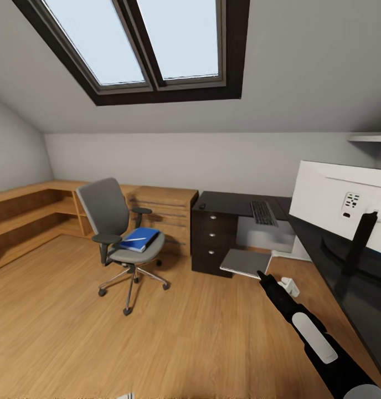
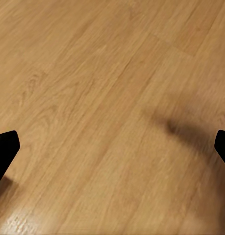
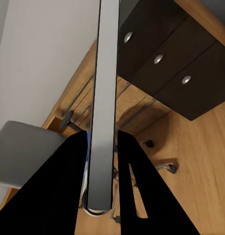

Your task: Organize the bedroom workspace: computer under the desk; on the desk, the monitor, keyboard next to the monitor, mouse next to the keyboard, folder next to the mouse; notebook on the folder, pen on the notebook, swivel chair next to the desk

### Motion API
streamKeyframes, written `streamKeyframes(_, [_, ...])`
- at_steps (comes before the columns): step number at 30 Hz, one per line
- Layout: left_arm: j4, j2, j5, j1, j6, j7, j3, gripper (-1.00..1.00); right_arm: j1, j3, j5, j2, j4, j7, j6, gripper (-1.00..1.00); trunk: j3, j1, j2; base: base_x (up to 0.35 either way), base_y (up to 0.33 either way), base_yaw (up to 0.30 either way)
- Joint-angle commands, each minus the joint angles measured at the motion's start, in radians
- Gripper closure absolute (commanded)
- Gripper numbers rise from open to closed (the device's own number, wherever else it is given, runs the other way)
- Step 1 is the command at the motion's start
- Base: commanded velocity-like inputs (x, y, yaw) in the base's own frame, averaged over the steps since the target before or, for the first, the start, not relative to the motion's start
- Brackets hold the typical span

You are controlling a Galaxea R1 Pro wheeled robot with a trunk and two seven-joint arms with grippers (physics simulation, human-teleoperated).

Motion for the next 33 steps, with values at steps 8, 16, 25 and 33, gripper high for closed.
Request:
streamKeyframes(8, [-0.002,0.001,0.009,0.000,-0.001,0.008,-0.004,-1.00,-0.001,0.001,-0.011,-0.002,0.000,0.004,0.002,1.00,-0.013,0.000,-0.001,0.000,0.000,0.000])
streamKeyframes(16, [-0.003,0.000,0.009,0.000,-0.001,0.011,-0.003,-1.00,-0.001,0.001,-0.011,-0.002,-0.001,0.004,0.003,1.00,-0.010,-0.019,0.034,0.000,0.000,0.000])
streamKeyframes(25, [-0.003,-0.001,0.009,0.000,0.000,0.012,-0.003,-1.00,-0.001,0.001,-0.011,-0.004,-0.001,0.007,0.009,1.00,0.009,-0.054,0.097,0.000,0.000,0.000])
streamKeyframes(33, [-0.003,-0.001,0.009,0.000,0.001,0.012,-0.003,-1.00,-0.001,0.001,-0.010,-0.008,-0.001,0.007,0.009,1.00,0.034,-0.084,0.153,0.000,0.000,0.000])
